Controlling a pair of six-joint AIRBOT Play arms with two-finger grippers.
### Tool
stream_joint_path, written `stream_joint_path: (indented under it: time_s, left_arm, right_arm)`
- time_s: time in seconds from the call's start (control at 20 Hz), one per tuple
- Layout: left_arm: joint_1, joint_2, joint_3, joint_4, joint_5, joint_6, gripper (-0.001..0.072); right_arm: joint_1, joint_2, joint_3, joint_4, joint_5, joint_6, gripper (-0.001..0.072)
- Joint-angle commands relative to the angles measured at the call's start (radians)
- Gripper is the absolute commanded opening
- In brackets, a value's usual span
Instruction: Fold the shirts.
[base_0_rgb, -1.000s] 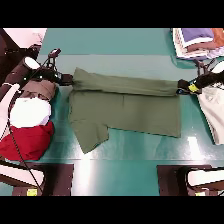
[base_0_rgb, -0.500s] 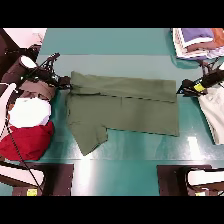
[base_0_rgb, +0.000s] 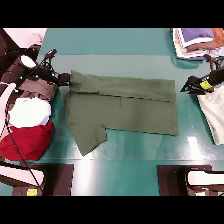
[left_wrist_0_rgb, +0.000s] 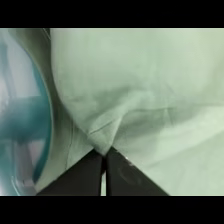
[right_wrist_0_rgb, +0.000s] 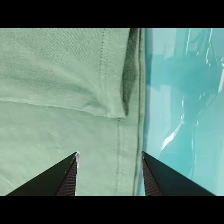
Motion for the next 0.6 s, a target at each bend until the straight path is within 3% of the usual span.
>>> stream_joint_path:
  time_s: [0.0,0.25,0.45,0.55]
  left_arm:
    - [-0.001,0.001,0.001,-0.025,0.05,-0.002,0.0056]
    - [0.0,0.001,0.001,-0.027,-0.016,0.04,0.0057]
    - [-0.002,0.001,0.001,-0.018,0.037,0.042,0.0058]
    - [-0.003,0.0,0.001,-0.045,0.034,0.031,0.0711]
  right_arm:
    - [0.008,0.004,0.001,0.0,0.003,0.0,0.0452]
    - [0.009,0.004,0.001,0.0,0.002,0.0,0.0452]
    - [0.009,0.004,0.001,0.0,0.006,0.0,0.0452]
    - [0.009,0.004,0.001,0.0,0.006,0.0,0.0452]
